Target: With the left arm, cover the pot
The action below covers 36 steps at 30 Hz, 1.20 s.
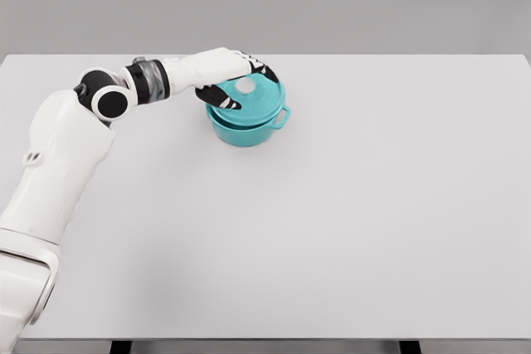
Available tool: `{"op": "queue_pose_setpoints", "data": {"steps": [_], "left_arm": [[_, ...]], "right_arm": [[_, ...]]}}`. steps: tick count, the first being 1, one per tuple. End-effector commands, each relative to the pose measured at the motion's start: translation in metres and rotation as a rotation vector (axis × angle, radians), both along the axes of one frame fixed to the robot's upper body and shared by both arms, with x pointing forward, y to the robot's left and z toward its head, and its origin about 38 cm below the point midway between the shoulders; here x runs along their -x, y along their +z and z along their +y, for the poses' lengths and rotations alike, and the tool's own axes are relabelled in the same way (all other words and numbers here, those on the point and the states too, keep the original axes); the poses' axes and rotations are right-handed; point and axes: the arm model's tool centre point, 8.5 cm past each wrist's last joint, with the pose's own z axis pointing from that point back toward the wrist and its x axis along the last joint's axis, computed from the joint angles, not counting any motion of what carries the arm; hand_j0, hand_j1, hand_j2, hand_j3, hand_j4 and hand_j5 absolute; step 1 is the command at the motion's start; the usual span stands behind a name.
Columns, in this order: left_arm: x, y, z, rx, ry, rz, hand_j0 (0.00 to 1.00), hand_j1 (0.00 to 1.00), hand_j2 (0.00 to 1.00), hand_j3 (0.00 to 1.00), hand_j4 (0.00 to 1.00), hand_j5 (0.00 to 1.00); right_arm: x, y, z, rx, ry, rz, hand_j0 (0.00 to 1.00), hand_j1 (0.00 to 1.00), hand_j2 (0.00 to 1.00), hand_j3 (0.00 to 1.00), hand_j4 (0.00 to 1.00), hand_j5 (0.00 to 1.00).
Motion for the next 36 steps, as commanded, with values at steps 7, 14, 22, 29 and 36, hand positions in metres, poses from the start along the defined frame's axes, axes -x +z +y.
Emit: {"op": "queue_pose_setpoints", "data": {"steps": [7, 14, 22, 29, 36], "left_arm": [[0.0, 0.008, 0.006, 0.003, 0.005, -0.022, 0.84, 0.84, 0.84, 0.84, 0.84, 0.84], [0.007, 0.028, 0.024, -0.023, 0.007, -0.092, 0.94, 0.94, 0.94, 0.94, 0.94, 0.94], [0.09, 0.07, 0.119, -0.035, 0.011, -0.256, 1.0, 1.0, 1.0, 1.0, 1.0, 1.0], [0.119, 0.049, 0.175, -0.043, 0.107, -0.187, 1.0, 1.0, 1.0, 1.0, 1.0, 1.0], [0.117, 0.04, 0.191, -0.06, 0.147, -0.153, 1.0, 1.0, 1.0, 1.0, 1.0, 1.0]], "right_arm": [[0.0, 0.0, 0.0, 0.0, 0.0, 0.0, 1.0, 1.0, 1.0, 1.0, 1.0, 1.0], [0.0, 0.0, 0.0, 0.0, 0.0, 0.0, 1.0, 1.0, 1.0, 1.0, 1.0, 1.0], [0.0, 0.0, 0.0, 0.0, 0.0, 0.0, 1.0, 1.0, 1.0, 1.0, 1.0, 1.0], [0.0, 0.0, 0.0, 0.0, 0.0, 0.0, 1.0, 1.0, 1.0, 1.0, 1.0, 1.0], [0.0, 0.0, 0.0, 0.0, 0.0, -0.001, 1.0, 1.0, 1.0, 1.0, 1.0, 1.0]]}}
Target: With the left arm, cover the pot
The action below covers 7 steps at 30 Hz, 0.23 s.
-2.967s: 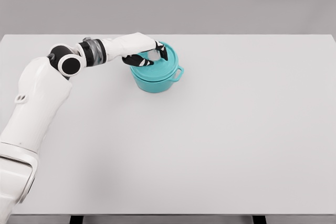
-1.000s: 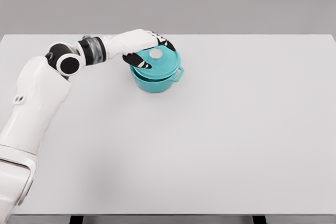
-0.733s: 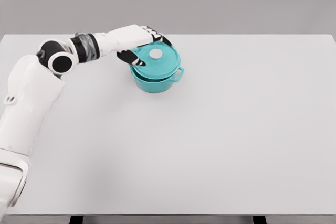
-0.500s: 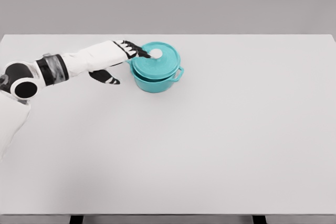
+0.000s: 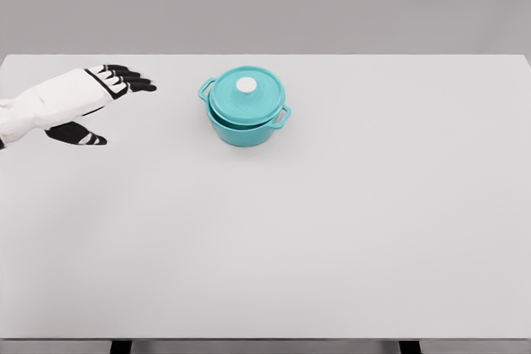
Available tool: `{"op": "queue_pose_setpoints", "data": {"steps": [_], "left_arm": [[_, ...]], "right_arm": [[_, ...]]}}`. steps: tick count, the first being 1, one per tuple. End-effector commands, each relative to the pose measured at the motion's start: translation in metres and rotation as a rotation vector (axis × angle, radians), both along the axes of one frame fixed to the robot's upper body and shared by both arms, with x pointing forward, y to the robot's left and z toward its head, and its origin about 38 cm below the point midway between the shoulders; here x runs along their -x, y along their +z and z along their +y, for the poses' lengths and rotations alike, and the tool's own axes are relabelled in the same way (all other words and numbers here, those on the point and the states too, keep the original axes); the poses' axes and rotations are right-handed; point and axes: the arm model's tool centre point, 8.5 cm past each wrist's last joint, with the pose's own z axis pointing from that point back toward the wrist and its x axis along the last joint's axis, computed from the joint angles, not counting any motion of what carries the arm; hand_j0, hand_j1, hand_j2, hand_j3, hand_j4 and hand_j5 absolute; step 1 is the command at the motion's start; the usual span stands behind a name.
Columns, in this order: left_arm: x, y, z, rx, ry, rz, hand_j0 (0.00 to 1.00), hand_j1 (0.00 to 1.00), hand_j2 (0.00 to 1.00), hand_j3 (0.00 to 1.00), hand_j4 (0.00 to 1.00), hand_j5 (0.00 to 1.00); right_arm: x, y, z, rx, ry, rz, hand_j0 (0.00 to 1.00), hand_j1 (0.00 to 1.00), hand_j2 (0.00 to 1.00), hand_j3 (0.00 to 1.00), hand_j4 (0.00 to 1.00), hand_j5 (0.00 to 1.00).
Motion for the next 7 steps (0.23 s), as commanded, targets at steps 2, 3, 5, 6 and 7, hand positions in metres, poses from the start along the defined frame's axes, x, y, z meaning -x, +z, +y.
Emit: {"op": "queue_pose_setpoints", "data": {"steps": [2, 3, 5, 6, 7], "left_arm": [[-0.0008, 0.0016, 0.008, 0.0, 0.019, 0.004, 1.0, 1.0, 1.0, 1.0, 1.0, 1.0], [-0.0008, 0.002, 0.0083, 0.001, 0.02, 0.003, 1.0, 1.0, 1.0, 1.0, 1.0, 1.0], [-0.001, 0.0025, 0.0093, 0.002, 0.023, 0.002, 1.0, 1.0, 1.0, 1.0, 1.0, 1.0], [-0.001, 0.0021, 0.009, 0.001, 0.022, 0.003, 1.0, 1.0, 1.0, 1.0, 1.0, 1.0], [-0.0008, 0.0018, 0.0094, 0.001, 0.023, 0.003, 1.0, 1.0, 1.0, 1.0, 1.0, 1.0]], "right_arm": [[0.0002, 0.0, 0.0001, 0.0, 0.0, 0.0, 1.0, 1.0, 1.0, 1.0, 1.0, 1.0], [0.0002, 0.0, 0.0001, 0.0, 0.0, 0.0, 1.0, 1.0, 1.0, 1.0, 1.0, 1.0], [0.0002, 0.0, 0.0001, 0.0, 0.0, 0.0, 1.0, 1.0, 1.0, 1.0, 1.0, 1.0], [0.0002, 0.0, 0.0001, 0.0, 0.0, 0.0, 1.0, 1.0, 1.0, 1.0, 1.0, 1.0], [-0.0008, 0.0, 0.0001, 0.0, 0.0, -0.001, 1.0, 1.0, 1.0, 1.0, 1.0, 1.0]]}}
